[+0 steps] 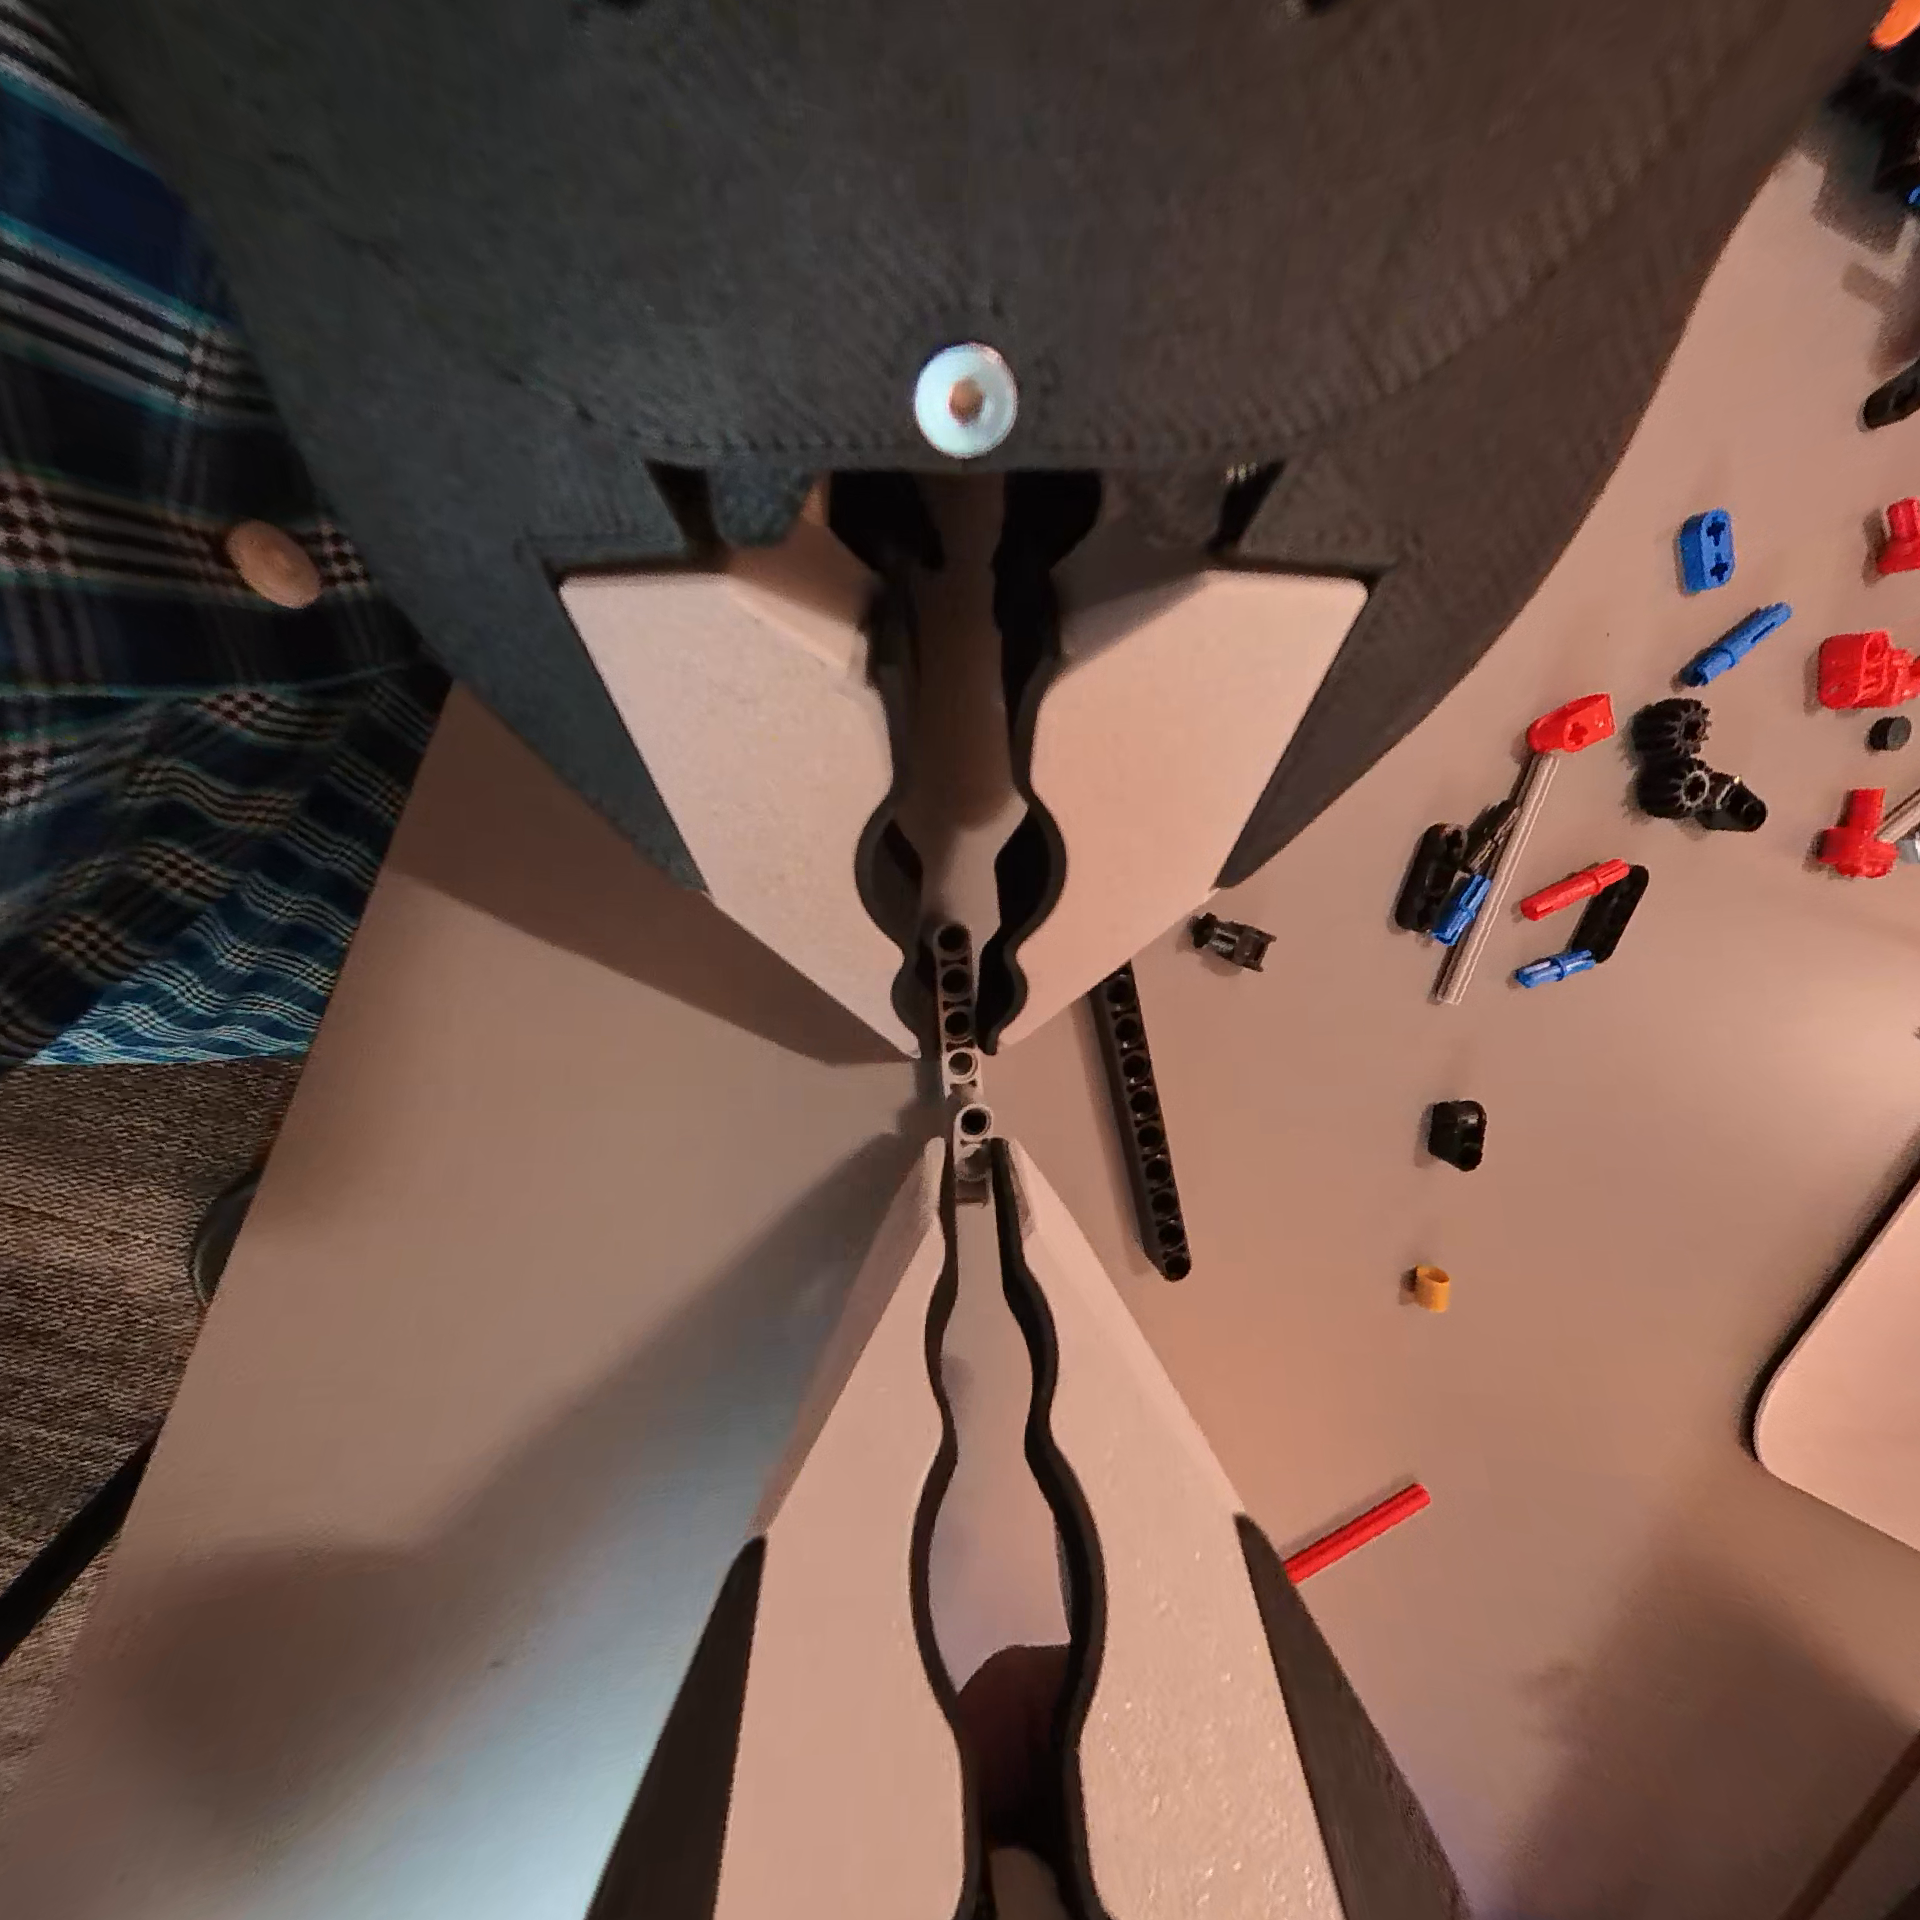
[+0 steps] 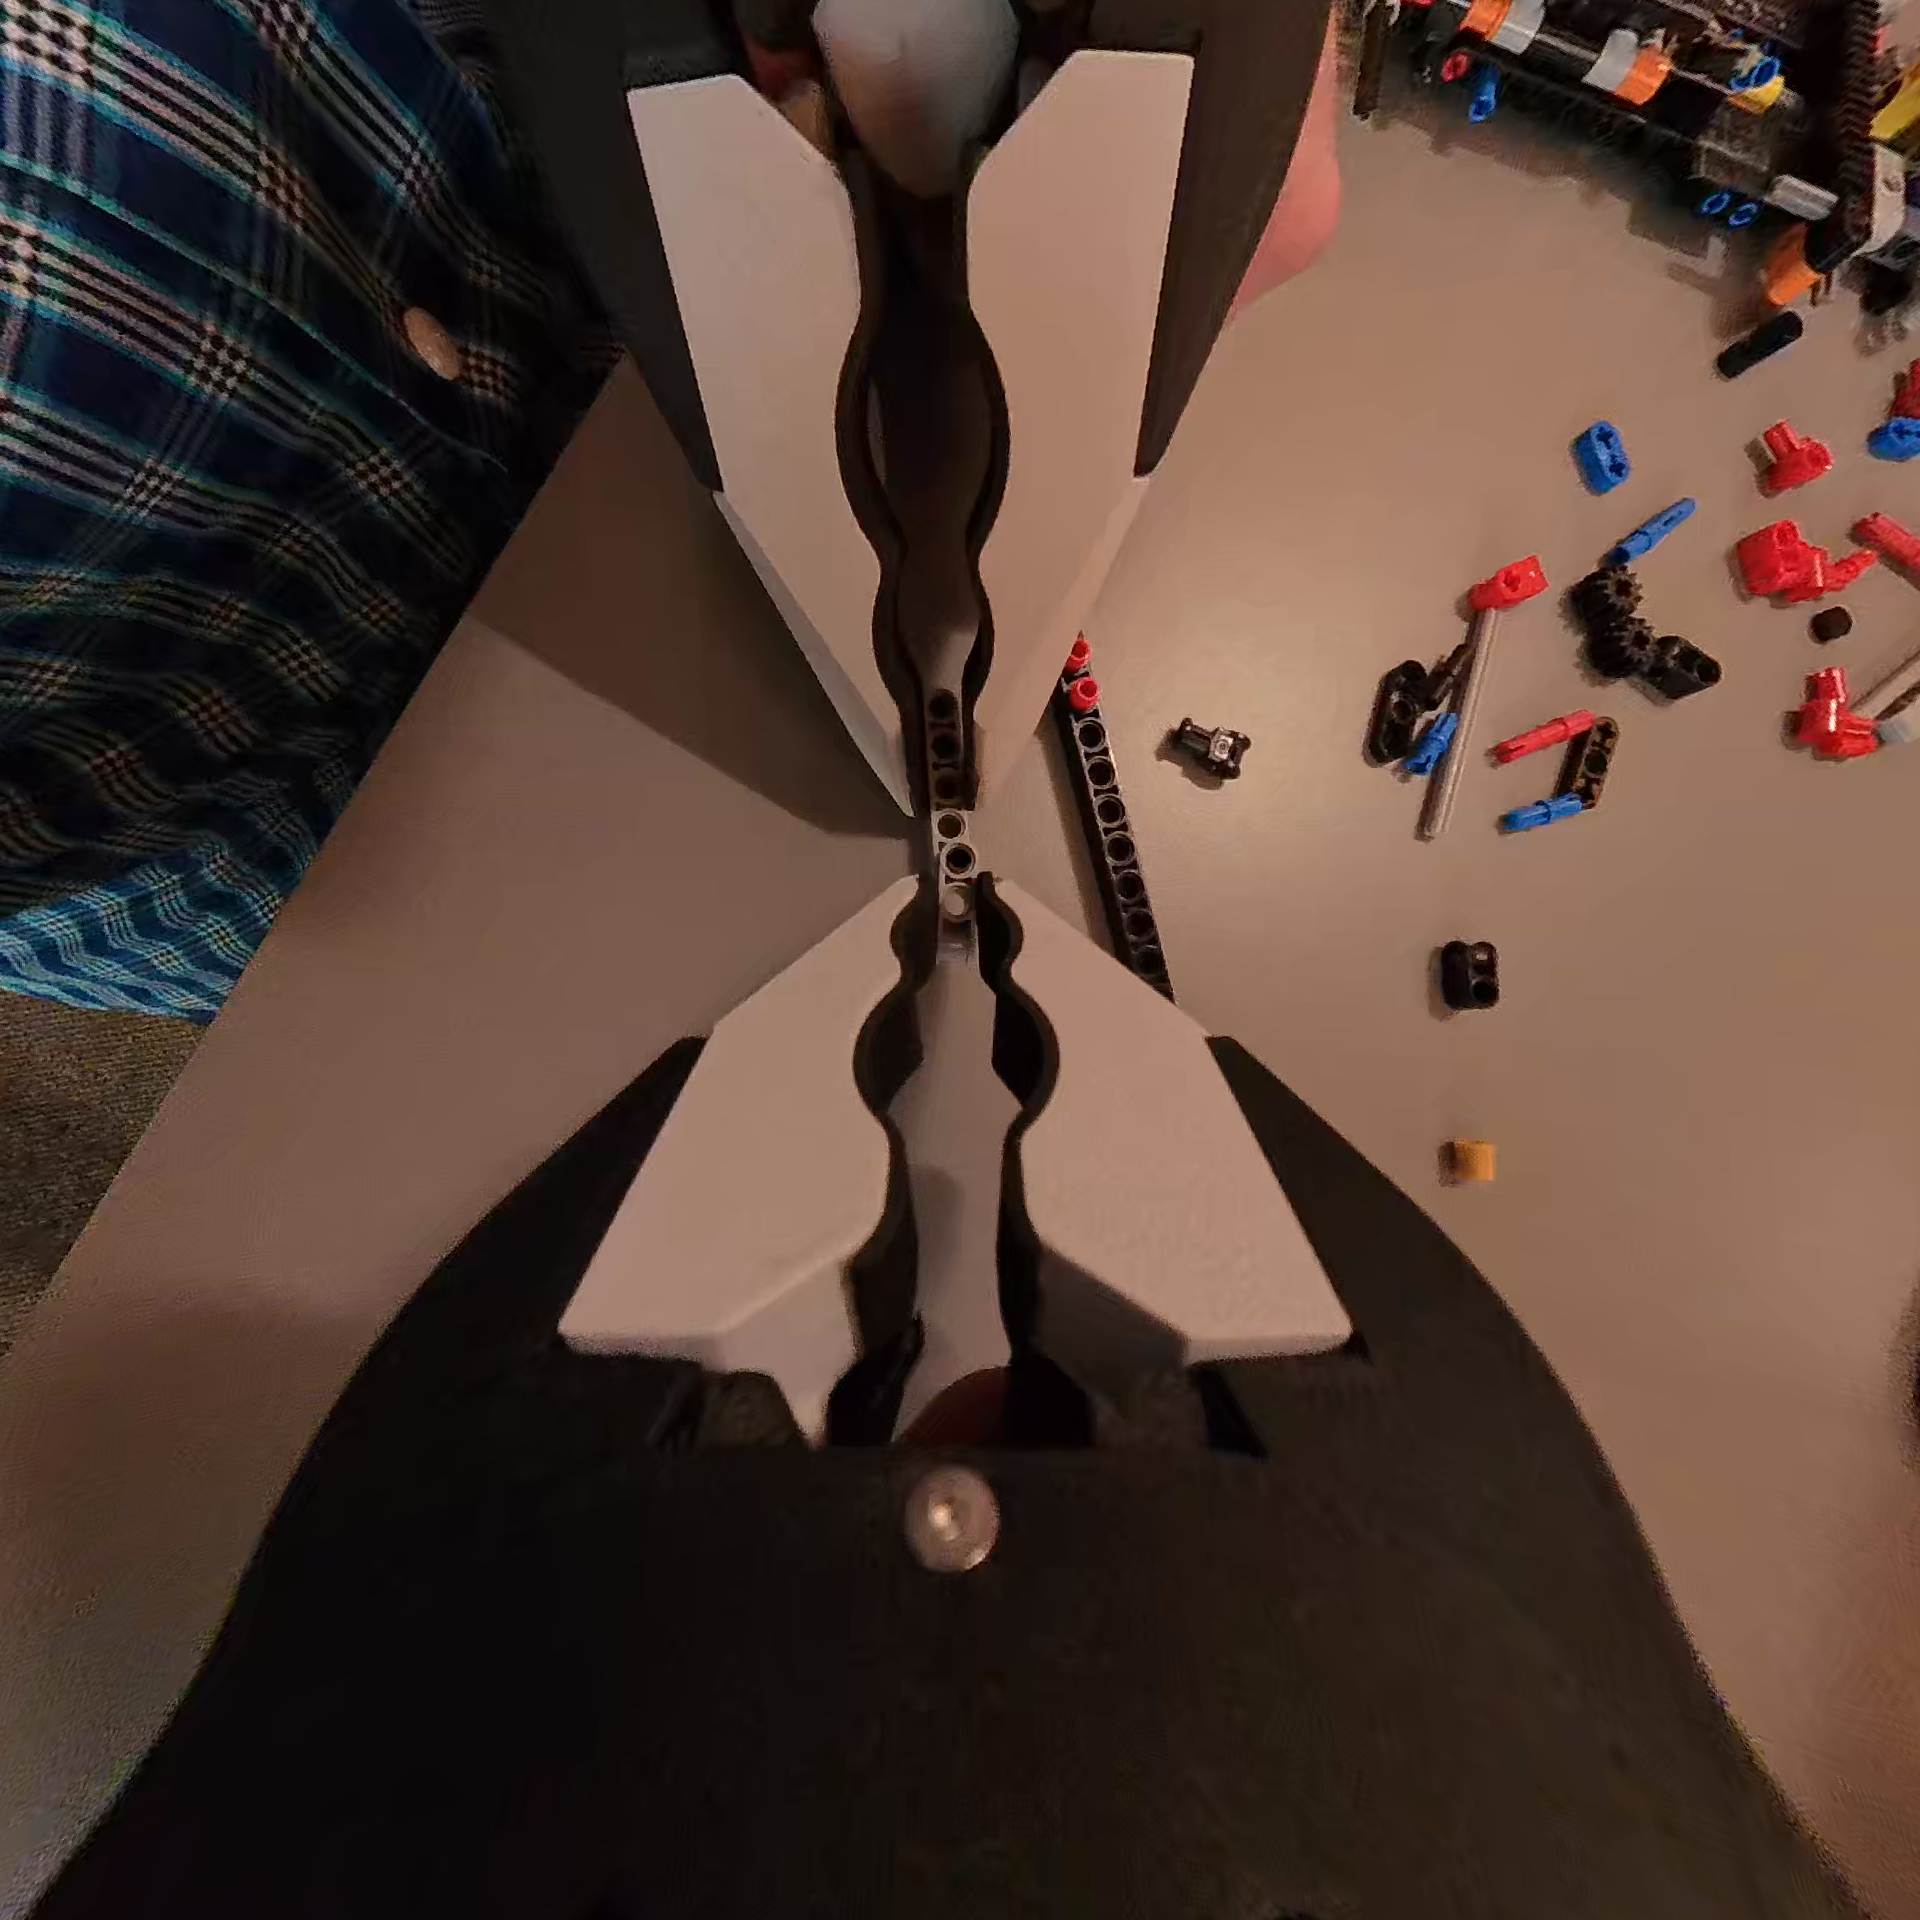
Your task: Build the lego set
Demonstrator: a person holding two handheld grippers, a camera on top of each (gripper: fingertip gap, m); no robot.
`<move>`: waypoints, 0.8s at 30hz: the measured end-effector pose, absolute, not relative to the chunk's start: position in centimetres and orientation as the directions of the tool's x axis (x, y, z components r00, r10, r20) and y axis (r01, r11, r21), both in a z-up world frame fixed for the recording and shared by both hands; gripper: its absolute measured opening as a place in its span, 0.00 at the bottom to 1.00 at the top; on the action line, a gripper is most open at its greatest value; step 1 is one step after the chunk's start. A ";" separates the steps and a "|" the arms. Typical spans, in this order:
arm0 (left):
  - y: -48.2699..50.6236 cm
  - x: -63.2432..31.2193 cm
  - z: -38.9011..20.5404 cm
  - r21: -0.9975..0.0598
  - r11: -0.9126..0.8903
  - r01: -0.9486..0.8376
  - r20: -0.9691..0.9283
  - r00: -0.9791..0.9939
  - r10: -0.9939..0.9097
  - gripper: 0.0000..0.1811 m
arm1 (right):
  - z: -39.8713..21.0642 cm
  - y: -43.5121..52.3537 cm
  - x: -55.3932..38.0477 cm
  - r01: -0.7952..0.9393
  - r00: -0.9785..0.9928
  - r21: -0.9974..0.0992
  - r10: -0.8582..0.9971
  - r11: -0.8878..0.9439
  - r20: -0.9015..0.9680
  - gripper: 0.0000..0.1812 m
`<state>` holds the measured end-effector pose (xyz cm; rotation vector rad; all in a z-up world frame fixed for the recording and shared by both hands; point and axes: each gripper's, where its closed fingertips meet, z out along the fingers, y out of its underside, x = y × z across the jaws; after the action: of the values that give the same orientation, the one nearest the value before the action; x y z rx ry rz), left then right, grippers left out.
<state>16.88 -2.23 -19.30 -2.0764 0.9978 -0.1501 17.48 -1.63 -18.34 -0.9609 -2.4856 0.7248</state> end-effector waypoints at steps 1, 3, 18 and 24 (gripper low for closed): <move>-2.2 16.9 -19.3 -0.712 -0.359 -0.603 -0.224 0.680 -0.698 0.03 | -18.3 -1.6 17.5 0.503 -0.702 -0.582 0.695 0.638 0.155 0.03; -2.3 16.9 -19.3 -0.712 -0.360 -0.603 -0.221 0.679 -0.700 0.03 | -18.4 -1.6 17.5 0.496 -0.716 -0.577 0.681 0.649 0.152 0.03; -2.4 17.1 -19.3 -0.716 -0.352 -0.603 -0.201 0.661 -0.723 0.03 | -18.4 -1.7 17.6 0.461 -0.798 -0.540 0.595 0.704 0.095 0.03; -2.4 17.0 -19.2 -0.725 -0.390 -0.567 -0.134 0.672 -0.728 0.03 | -18.2 -1.3 17.6 0.476 -0.729 -0.564 0.662 0.674 0.175 0.11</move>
<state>17.04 -2.39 -19.22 -2.1031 0.9952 -0.2633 17.57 -1.28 -18.21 -0.8944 -2.5233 0.7015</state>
